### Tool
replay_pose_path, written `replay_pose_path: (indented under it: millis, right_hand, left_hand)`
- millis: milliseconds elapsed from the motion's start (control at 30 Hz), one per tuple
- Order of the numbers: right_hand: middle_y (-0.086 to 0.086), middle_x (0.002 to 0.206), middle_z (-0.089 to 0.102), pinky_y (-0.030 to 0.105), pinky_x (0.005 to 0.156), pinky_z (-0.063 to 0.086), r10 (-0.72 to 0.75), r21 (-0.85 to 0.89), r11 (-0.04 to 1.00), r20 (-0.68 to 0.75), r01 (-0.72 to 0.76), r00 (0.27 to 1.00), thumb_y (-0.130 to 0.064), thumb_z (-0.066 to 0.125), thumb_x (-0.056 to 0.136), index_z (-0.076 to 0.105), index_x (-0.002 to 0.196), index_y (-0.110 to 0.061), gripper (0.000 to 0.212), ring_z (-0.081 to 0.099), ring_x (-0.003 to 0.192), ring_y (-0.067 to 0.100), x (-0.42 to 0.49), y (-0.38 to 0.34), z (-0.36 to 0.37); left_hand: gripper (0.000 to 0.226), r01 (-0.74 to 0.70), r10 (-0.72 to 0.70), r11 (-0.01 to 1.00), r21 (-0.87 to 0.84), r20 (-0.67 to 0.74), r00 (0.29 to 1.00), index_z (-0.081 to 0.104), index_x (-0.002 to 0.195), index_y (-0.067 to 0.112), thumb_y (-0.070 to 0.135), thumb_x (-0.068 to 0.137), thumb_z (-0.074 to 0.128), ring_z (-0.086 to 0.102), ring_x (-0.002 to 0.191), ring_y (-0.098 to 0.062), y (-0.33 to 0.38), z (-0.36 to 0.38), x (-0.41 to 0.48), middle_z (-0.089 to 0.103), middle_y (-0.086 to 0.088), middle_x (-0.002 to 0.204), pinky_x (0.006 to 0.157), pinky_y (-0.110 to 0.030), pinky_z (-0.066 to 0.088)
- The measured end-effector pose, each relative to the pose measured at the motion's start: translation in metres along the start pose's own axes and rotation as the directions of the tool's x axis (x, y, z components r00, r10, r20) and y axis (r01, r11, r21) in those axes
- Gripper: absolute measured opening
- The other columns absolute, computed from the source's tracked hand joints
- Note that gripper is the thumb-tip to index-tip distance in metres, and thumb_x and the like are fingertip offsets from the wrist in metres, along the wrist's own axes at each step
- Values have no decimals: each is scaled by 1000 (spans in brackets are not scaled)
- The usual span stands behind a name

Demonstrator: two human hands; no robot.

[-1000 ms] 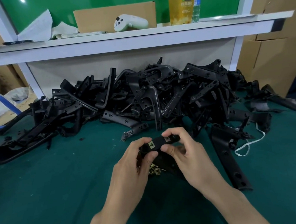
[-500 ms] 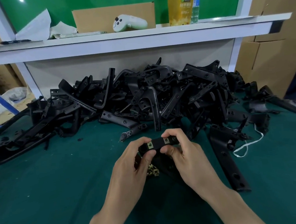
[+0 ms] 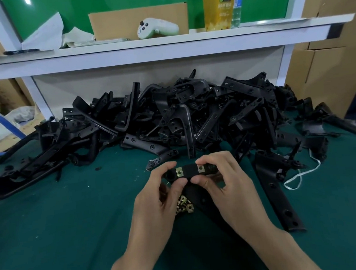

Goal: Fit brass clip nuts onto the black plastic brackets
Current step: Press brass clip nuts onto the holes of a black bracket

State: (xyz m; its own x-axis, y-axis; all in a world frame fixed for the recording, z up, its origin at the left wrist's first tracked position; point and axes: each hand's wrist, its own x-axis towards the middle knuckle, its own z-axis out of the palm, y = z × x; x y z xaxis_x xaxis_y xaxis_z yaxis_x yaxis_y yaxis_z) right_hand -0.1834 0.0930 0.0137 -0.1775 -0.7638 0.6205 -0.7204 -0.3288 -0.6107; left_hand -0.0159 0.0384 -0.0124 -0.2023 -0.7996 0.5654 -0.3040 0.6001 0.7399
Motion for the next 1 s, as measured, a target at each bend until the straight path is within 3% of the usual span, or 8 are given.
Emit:
replay_pose_path:
  millis: [100, 300, 433, 500, 600, 700, 833, 1000]
  right_hand:
    - [-27, 117, 49, 36, 63, 57, -4, -14, 1000, -21, 4, 1000, -65, 48, 90, 48, 117, -47, 32, 58, 93, -10, -1, -1, 0]
    - [-24, 113, 51, 27, 63, 55, -3, -15, 1000, -120, 1, 993, -69, 52, 88, 42, 125, -48, 43, 59, 94, -9, 0, -4, -2]
    - [-23, 109, 51, 28, 59, 55, -23, -43, 999, -188, 16, 982, -63, 57, 87, 45, 124, -43, 44, 60, 91, -6, 0, -7, -1]
    - [-22, 106, 53, 26, 59, 54, -46, -42, 998, -200, 38, 979, -59, 62, 87, 46, 119, -41, 40, 59, 89, -5, 1, -7, 0]
    - [-19, 102, 54, 26, 62, 49, -106, -71, 993, -221, 92, 969, -46, 67, 86, 48, 107, -34, 31, 57, 87, -2, 2, -6, 2]
    - [-18, 99, 51, 33, 56, 50, -148, -108, 986, -214, 127, 966, -42, 67, 88, 46, 99, -31, 26, 55, 79, 5, 1, -4, 4]
    - [-18, 100, 49, 33, 60, 48, -185, -112, 980, -192, 166, 964, -36, 61, 87, 45, 96, -31, 19, 54, 77, 9, 0, -1, 5]
    - [-17, 101, 50, 41, 63, 51, -212, -107, 975, -182, 195, 960, -9, 79, 80, 47, 95, -28, 40, 57, 78, 17, -2, 3, 7]
  left_hand:
    - [32, -14, 14, 1000, -20, 8, 1000, 49, 120, 63, 72, 90, 50, 63, 73, -9, 4, -1, -1, 66, 15, 86, 58, -14, 47]
    - [32, -106, 106, 994, 1, -18, 994, 44, 129, 59, 61, 97, 50, 65, 90, -1, 16, -2, -1, 61, 33, 111, 68, -9, 49]
    - [30, -128, 129, 991, 34, -23, 991, 44, 127, 59, 58, 98, 50, 65, 91, 3, 16, -3, -1, 61, 32, 114, 67, -11, 49]
    - [28, -142, 144, 989, 40, -35, 989, 47, 124, 56, 53, 97, 53, 64, 101, 2, 15, -3, 1, 60, 30, 121, 74, -14, 51]
    - [20, -220, 224, 973, 66, -63, 973, 53, 117, 42, 39, 97, 57, 59, 115, 2, 13, -1, 3, 52, 24, 135, 81, -8, 49]
    - [17, -225, 232, 971, 86, -91, 968, 53, 111, 38, 37, 95, 59, 58, 109, 5, 11, -1, 4, 36, 24, 141, 75, -6, 49]
    - [15, -235, 243, 968, 88, -91, 966, 54, 109, 34, 34, 94, 57, 56, 108, 4, 9, -2, 3, 32, 26, 138, 75, -6, 47]
    - [17, -244, 257, 963, 113, -115, 960, 53, 109, 31, 29, 92, 54, 51, 105, 10, 9, -2, 4, 33, 25, 134, 70, -18, 50]
